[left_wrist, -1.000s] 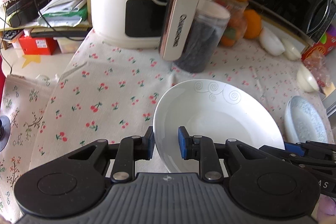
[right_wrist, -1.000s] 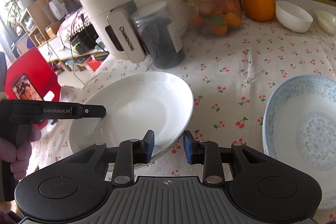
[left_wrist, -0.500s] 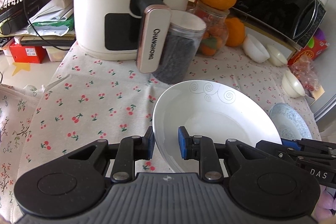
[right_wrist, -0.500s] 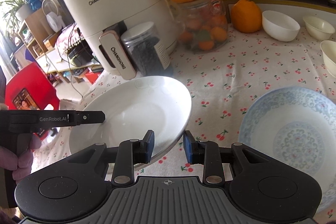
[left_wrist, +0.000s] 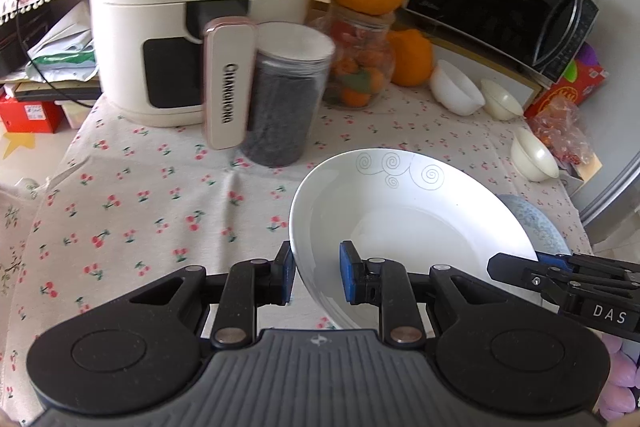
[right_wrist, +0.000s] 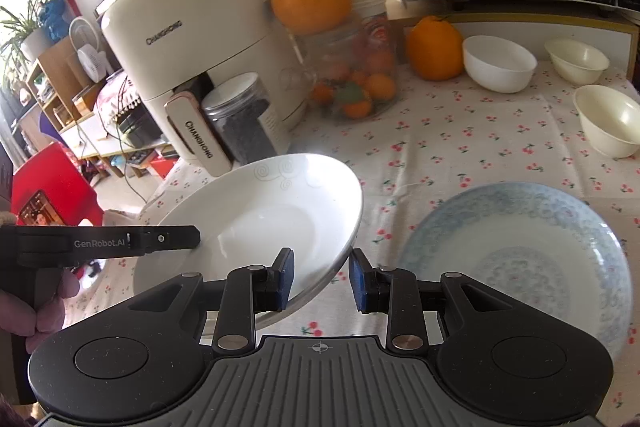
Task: Organize plates and bowls
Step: 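Lift the white plate with both tools and carry it over the blue plates, then lower the white plate onto the stacked blue plates with both tools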
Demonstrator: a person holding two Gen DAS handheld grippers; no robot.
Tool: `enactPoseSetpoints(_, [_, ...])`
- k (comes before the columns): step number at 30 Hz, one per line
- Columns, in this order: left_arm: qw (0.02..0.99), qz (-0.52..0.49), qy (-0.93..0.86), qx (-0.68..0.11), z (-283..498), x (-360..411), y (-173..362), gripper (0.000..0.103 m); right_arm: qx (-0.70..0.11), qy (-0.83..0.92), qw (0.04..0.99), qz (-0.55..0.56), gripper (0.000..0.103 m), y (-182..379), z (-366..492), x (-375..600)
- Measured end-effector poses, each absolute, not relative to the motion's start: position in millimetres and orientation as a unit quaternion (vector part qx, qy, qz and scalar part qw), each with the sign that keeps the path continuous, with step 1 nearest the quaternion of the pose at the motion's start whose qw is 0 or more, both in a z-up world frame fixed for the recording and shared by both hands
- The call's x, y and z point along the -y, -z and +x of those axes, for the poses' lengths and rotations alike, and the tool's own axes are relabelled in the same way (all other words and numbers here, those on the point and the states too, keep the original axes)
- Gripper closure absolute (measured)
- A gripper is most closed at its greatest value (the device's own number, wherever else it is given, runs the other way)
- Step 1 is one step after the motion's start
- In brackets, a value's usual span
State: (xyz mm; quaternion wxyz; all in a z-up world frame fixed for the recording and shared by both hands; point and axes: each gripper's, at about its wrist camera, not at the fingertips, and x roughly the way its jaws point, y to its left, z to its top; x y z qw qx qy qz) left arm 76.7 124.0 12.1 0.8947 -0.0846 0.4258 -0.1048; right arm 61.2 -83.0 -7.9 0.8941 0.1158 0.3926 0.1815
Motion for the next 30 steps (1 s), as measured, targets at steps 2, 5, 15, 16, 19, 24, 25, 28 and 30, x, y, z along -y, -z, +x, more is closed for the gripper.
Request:
enactPoseSetpoints(2, [0.895,-0.081,0.111,-0.425,78,-117,-13,0.082,-0.391,-0.176,0.895,0.118,0.073,7,61,90])
enactPoseSetpoints(5, [0.894,-0.075,0.122,-0.425,79,-105,-14,0.082,-0.389,-0.169,0.897,0.123,0.073,7,60,102])
enactPoseSetpoints(15, [0.890,-0.063,0.151,-0.426,83,-72,-13,0.082,-0.382,-0.147,0.903,0.135,0.073,3,55,139])
enactPoseSetpoints(16, [0.890,-0.061,0.153,-0.426,83,-69,-13,0.082,-0.381,-0.144,0.903,0.137,0.073,4,54,142])
enactPoseSetpoints(19, [0.889,-0.056,0.159,-0.425,85,-59,-14,0.082,-0.382,-0.137,0.904,0.139,0.073,4,53,151])
enactPoseSetpoints(24, [0.889,-0.051,0.166,-0.424,87,-46,-14,0.082,-0.382,-0.128,0.904,0.141,0.073,4,50,164])
enactPoseSetpoints(25, [0.889,-0.049,0.167,-0.423,87,-44,-14,0.082,-0.382,-0.126,0.905,0.142,0.073,4,49,166])
enactPoseSetpoints(28, [0.889,-0.044,0.173,-0.421,88,-35,-15,0.082,-0.382,-0.119,0.905,0.145,0.073,4,48,175])
enactPoseSetpoints(30, [0.889,-0.042,0.177,-0.421,88,-30,-15,0.082,-0.382,-0.115,0.905,0.147,0.073,5,46,180])
